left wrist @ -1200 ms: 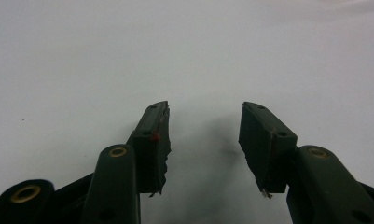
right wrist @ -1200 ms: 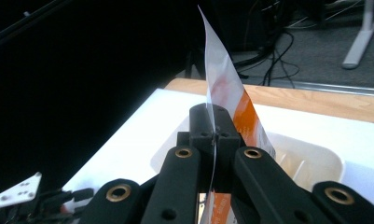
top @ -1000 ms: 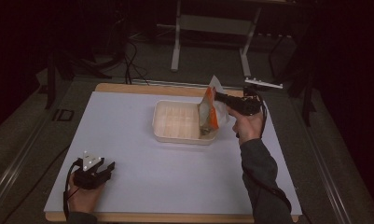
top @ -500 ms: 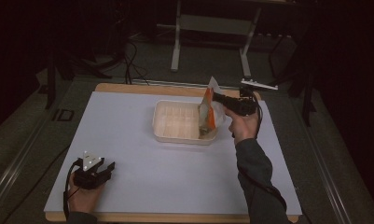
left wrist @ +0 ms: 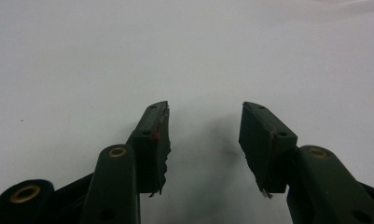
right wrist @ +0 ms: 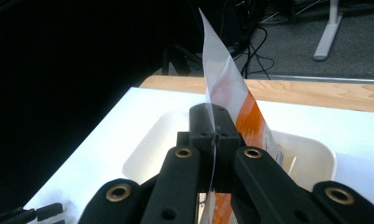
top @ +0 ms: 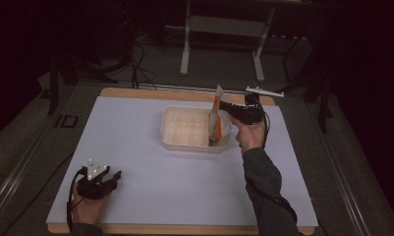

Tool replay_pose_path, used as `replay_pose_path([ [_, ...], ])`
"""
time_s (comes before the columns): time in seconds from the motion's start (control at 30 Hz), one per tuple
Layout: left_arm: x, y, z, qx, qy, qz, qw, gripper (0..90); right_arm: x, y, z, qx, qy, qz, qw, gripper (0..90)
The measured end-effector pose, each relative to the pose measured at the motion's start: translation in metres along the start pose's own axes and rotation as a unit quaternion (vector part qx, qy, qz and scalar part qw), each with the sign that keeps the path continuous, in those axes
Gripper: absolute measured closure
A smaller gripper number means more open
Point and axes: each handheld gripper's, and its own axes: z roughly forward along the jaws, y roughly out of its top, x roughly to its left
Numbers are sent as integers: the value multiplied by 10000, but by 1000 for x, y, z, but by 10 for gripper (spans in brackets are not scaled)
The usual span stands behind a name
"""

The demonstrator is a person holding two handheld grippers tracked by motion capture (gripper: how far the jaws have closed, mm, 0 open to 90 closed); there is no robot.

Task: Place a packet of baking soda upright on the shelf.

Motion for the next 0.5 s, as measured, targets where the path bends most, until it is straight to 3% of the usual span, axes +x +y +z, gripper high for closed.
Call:
replay_pose_path([
  [0.5, 0, 0, 0, 8, -2, -2, 10000, 523, -5, -9, 13, 84, 7, 153, 9998, 900],
])
